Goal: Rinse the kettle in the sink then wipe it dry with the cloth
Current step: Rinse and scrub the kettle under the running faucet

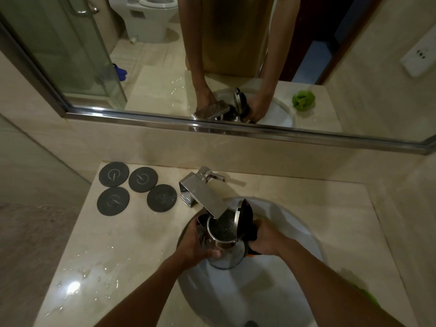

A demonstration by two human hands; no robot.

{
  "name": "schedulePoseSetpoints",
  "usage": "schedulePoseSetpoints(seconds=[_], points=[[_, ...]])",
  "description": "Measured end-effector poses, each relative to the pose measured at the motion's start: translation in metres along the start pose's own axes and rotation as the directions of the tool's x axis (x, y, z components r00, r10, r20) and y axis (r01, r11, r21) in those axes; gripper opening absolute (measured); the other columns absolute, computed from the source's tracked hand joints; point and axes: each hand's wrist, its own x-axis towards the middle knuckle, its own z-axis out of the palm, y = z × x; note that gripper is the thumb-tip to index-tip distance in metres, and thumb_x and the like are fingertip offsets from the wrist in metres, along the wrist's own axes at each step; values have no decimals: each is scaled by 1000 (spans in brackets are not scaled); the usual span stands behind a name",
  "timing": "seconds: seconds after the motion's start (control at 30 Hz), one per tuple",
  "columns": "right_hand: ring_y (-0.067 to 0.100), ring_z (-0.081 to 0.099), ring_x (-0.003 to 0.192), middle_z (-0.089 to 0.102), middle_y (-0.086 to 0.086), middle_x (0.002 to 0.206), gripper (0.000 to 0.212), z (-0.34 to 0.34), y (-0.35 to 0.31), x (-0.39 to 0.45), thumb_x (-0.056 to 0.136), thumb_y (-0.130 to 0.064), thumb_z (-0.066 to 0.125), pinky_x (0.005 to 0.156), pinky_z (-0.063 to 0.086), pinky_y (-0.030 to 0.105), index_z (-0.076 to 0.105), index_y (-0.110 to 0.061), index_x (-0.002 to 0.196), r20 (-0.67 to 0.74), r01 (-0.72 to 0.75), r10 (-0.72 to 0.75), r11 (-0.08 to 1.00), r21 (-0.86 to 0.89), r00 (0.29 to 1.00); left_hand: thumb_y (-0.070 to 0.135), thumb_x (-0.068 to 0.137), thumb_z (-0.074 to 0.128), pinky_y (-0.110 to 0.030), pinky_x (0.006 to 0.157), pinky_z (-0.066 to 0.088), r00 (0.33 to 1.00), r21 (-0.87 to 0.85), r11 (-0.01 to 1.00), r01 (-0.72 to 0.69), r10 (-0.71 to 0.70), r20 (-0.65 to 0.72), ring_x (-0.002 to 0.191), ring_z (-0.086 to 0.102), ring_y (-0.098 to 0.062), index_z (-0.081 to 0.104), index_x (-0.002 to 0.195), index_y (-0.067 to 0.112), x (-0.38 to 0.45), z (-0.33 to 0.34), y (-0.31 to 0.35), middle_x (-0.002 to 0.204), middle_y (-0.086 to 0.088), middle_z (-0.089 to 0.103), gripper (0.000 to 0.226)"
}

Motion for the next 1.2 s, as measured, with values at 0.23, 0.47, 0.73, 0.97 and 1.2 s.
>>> schedulePoseSetpoints(seconds=[0.23,0.47,0.73,0.97,1.2], points=[[0,52,67,51,-15,81,46,-2,-6,-6,86,-4,65,61,48,13,40,-42,79,-29,28,-29,1000,-7,999,14,51,92,-25,104,38,1000,20,1000,-1,1,-13,125,42,-12,28,142,16,0,0,0,129,10,47,111],[2,56,66,55,-12,82,42,-3,-5,-8,86,-3,65,57,50,13,44,-39,80,-33,37,-36,999,3,999,13,51,91,-19,99,33,1000,16,1000,26,-26,-8,122,36,-6,26,142,17,1,2,2,130,9,43,112],[-1,49,65,48,-14,79,46,-6,-8,-11,88,-5,65,54,44,11,37,-40,77,-38,29,-29,1000,-1,999,9,51,92,2,82,36,1000,-1,1000,21,-21,-4,122,39,-7,27,142,15,2,0,0,130,7,44,112],[1,52,67,51,-15,83,46,-5,-8,-6,86,-6,66,56,46,12,39,-43,81,-37,13,-13,1000,3,999,12,52,91,-14,95,33,1000,27,1000,15,-14,-26,120,38,-6,28,141,19,2,1,0,128,10,44,109],[1,52,66,51,-15,82,46,-6,-8,-5,86,-7,66,56,46,12,38,-43,80,-35,29,-30,999,-30,999,24,45,93,-31,107,38,999,49,999,-4,6,-39,125,43,-12,32,139,23,3,0,-4,131,10,48,112]])
